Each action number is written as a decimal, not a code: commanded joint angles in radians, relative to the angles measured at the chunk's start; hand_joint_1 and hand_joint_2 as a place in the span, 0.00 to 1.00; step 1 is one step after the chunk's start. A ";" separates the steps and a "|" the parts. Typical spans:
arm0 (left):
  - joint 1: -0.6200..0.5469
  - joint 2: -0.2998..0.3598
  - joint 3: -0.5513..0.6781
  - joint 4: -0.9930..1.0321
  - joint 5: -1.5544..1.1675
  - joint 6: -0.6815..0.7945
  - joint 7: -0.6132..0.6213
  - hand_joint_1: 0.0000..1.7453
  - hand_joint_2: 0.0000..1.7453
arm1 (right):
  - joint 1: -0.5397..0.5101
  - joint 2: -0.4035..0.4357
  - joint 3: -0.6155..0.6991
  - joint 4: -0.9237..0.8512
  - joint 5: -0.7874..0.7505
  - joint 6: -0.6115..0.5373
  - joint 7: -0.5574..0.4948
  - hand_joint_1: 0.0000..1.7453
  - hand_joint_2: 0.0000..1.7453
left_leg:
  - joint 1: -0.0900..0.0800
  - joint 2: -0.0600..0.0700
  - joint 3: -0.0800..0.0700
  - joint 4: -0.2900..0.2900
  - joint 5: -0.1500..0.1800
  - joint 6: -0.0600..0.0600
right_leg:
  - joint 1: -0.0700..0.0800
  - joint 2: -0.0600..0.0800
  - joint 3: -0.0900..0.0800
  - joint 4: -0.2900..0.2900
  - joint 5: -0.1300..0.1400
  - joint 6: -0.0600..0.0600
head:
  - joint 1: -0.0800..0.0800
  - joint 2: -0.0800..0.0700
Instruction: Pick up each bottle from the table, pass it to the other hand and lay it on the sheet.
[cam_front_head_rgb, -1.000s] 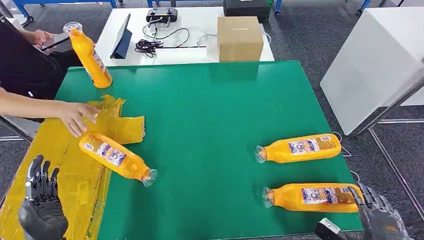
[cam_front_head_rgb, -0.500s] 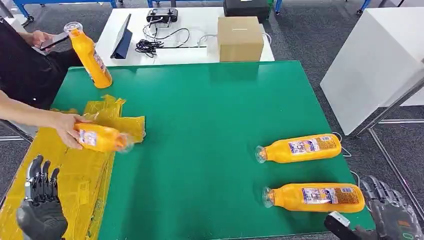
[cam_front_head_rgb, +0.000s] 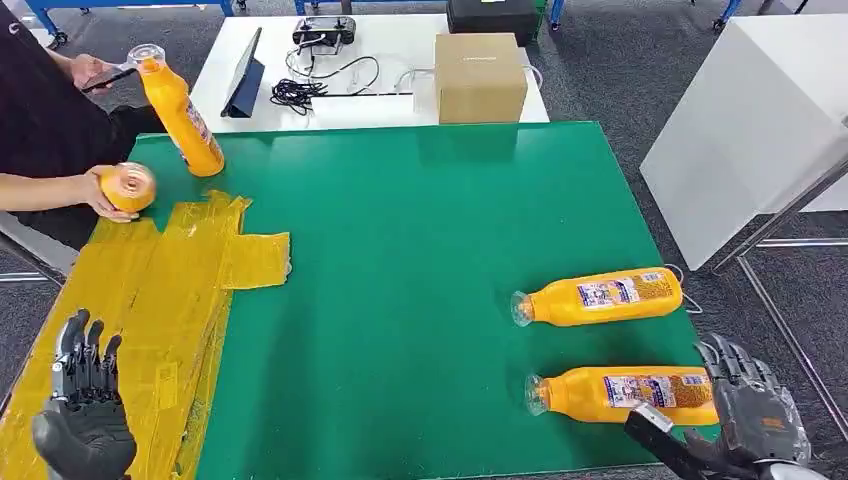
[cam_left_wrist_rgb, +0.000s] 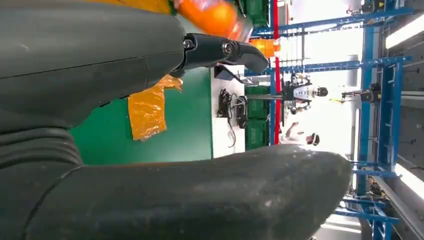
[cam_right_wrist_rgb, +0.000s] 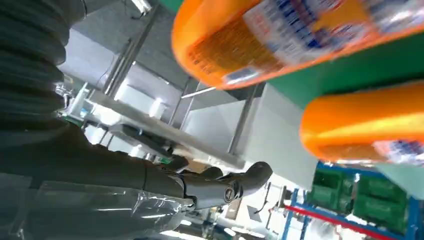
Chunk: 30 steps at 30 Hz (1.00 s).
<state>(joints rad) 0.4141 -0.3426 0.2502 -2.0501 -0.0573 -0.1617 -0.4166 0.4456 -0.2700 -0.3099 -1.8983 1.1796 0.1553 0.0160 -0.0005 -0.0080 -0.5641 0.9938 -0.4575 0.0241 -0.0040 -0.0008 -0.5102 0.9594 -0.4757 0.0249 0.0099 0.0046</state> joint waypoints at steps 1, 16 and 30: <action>-0.028 -0.007 0.022 0.066 0.011 -0.014 0.013 0.00 0.00 | -0.071 -0.063 0.173 0.177 -0.019 -0.018 0.032 0.00 1.00 | 0.001 0.003 0.005 -0.003 0.000 -0.001 | 0.001 0.002 0.005 -0.004 0.001 0.000 | 0.000 0.000; -0.062 0.034 -0.004 0.100 0.054 0.002 0.018 0.00 0.00 | -0.097 -0.261 0.394 0.330 -0.183 0.067 0.160 1.00 1.00 | 0.001 0.002 0.004 -0.002 0.000 -0.001 | 0.001 0.001 0.005 -0.004 0.001 0.000 | 0.000 0.000; -0.043 0.022 -0.002 0.085 0.055 -0.010 0.044 0.00 0.00 | -0.122 -0.174 0.356 0.288 -0.234 -0.059 0.177 1.00 1.00 | 0.002 0.000 0.011 -0.002 -0.002 0.001 | 0.002 0.000 0.004 -0.005 -0.001 0.003 | 0.000 0.000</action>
<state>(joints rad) 0.3780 -0.3319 0.2571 -2.0027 0.0015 -0.1587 -0.3994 0.3567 -0.5444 0.0305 -1.6617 0.9312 0.1743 0.2125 -0.0006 -0.0081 -0.5561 0.9940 -0.4606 0.0266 -0.0042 -0.0008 -0.5069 0.9583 -0.4779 0.0282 0.0103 0.0046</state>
